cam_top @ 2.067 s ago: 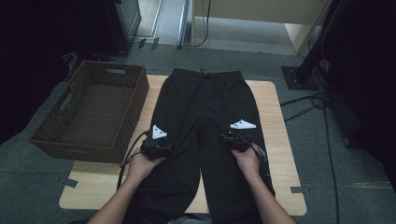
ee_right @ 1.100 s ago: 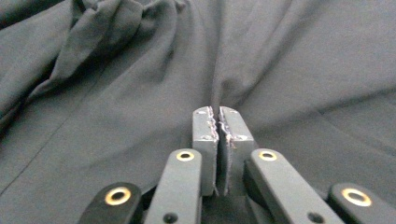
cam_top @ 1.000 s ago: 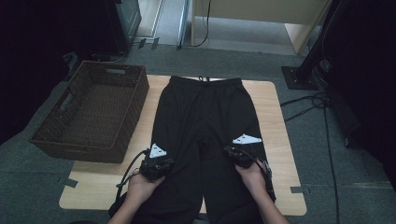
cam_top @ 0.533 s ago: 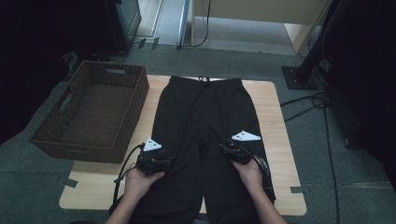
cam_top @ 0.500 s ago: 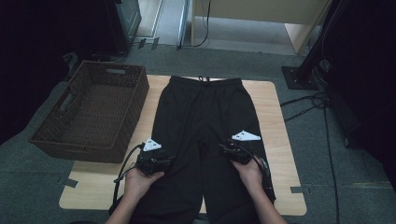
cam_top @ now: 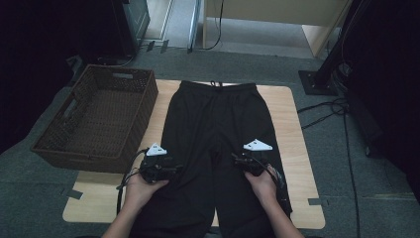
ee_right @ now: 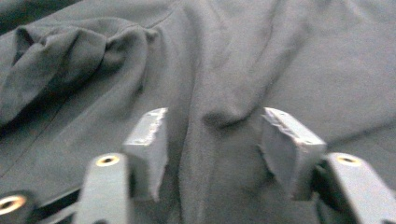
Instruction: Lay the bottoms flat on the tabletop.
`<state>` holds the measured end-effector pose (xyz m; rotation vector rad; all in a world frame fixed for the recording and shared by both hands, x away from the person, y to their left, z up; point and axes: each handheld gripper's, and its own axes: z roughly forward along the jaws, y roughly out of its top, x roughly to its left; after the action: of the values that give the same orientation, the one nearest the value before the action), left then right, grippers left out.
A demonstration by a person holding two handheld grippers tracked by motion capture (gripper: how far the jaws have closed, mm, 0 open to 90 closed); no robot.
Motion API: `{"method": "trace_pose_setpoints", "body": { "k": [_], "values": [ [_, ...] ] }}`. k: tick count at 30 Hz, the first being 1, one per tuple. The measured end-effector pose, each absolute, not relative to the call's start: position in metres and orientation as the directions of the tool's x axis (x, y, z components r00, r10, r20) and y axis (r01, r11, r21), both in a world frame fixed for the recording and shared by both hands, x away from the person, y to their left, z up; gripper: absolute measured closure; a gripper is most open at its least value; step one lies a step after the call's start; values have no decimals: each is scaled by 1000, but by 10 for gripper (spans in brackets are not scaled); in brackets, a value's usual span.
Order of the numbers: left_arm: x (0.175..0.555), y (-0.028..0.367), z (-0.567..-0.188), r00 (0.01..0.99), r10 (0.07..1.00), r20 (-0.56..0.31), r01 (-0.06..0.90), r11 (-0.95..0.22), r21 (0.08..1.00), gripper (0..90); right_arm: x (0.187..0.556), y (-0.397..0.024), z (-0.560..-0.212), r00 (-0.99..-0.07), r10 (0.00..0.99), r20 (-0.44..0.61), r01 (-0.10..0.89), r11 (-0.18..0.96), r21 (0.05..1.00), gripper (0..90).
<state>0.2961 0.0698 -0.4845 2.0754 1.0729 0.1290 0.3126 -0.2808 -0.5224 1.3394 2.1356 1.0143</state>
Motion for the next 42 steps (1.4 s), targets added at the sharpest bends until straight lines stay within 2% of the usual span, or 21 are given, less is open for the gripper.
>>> {"method": "trace_pose_setpoints", "body": {
  "k": [1,5,11,12,13,15,19,23,29,34,42],
  "values": [
    [299,75,-481,638,720,-272,658,-327,678,419,314,-281,-522,-440,897,41,590,254,767,482],
    [300,87,-481,630,732,-261,678,-353,645,387,324,-281,-516,-442,892,97,619,225,752,423],
    [299,106,-481,612,747,-260,686,-337,645,384,336,-275,-503,-454,886,89,602,232,764,418],
    [299,108,-481,610,748,-262,687,-334,645,381,340,-273,-500,-464,880,103,603,228,765,426],
    [299,111,-481,608,749,-264,688,-330,647,378,345,-268,-497,-482,868,118,607,234,759,471],
    [297,120,-484,592,761,-266,692,-311,652,378,350,-261,-493,-502,858,113,597,249,763,474],
    [294,124,-485,582,771,-258,693,-303,655,376,358,-249,-489,-520,848,103,579,261,773,478],
    [291,124,-486,581,773,-256,690,-300,659,380,374,-233,-491,-538,832,138,594,258,762,512],
    [289,122,-487,580,774,-254,695,-308,649,382,392,-216,-493,-550,816,178,621,257,741,464],
    [288,122,-489,570,785,-243,703,-313,639,382,404,-208,-489,-561,813,158,610,277,742,464],
    [285,118,-494,573,784,-238,704,-322,634,384,425,-187,-484,-566,804,184,616,263,743,467]
  ]
}}
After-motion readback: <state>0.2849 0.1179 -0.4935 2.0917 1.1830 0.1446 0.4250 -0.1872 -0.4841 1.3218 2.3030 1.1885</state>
